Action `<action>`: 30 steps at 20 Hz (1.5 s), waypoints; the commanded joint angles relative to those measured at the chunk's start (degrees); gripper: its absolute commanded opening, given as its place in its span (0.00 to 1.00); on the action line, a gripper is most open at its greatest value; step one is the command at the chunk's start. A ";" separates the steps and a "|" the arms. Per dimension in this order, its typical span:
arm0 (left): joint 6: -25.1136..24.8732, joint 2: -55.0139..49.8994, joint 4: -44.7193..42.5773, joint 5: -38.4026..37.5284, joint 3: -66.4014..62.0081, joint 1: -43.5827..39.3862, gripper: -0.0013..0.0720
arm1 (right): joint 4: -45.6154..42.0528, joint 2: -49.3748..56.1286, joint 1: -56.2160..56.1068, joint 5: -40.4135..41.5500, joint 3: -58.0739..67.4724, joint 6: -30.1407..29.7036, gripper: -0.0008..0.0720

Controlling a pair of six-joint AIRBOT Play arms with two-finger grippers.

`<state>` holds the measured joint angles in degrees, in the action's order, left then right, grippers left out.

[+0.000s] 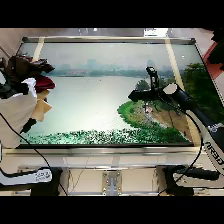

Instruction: Fold the shirts.

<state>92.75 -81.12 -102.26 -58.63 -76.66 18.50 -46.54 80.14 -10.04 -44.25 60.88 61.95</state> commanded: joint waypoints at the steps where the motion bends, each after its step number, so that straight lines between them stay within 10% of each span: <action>1: -1.90 -2.51 4.26 2.99 -0.02 0.90 0.99 | -2.36 -0.02 -0.04 0.07 0.02 0.20 0.77; 14: -1.38 -7.56 9.42 9.75 -0.04 0.79 0.97 | -7.48 -0.02 -0.04 6.08 -0.11 0.20 0.77; 15: -1.03 -7.98 9.46 10.40 -0.04 0.79 0.88 | -7.45 -0.02 -0.04 6.08 -0.11 0.20 0.77; 17: -1.09 -8.63 9.44 11.52 -0.04 0.79 0.16 | -7.45 -0.02 -0.04 6.08 -0.11 0.20 0.77; 18: -1.31 -8.68 9.44 12.70 -0.04 0.79 0.03 | -7.45 -0.02 -0.04 6.10 -0.11 0.20 0.76; 23: -1.49 -8.33 17.29 12.85 -2.75 0.59 0.03 | -7.26 -0.04 0.07 9.25 -0.07 0.22 0.75; 30: -23.41 -4.52 46.10 1.73 -19.43 -13.57 0.03 | -7.06 -5.03 5.62 12.90 5.97 0.24 0.75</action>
<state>77.93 -87.13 -68.66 -52.18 -89.45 11.14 -53.60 77.69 -7.14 -31.90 63.83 62.15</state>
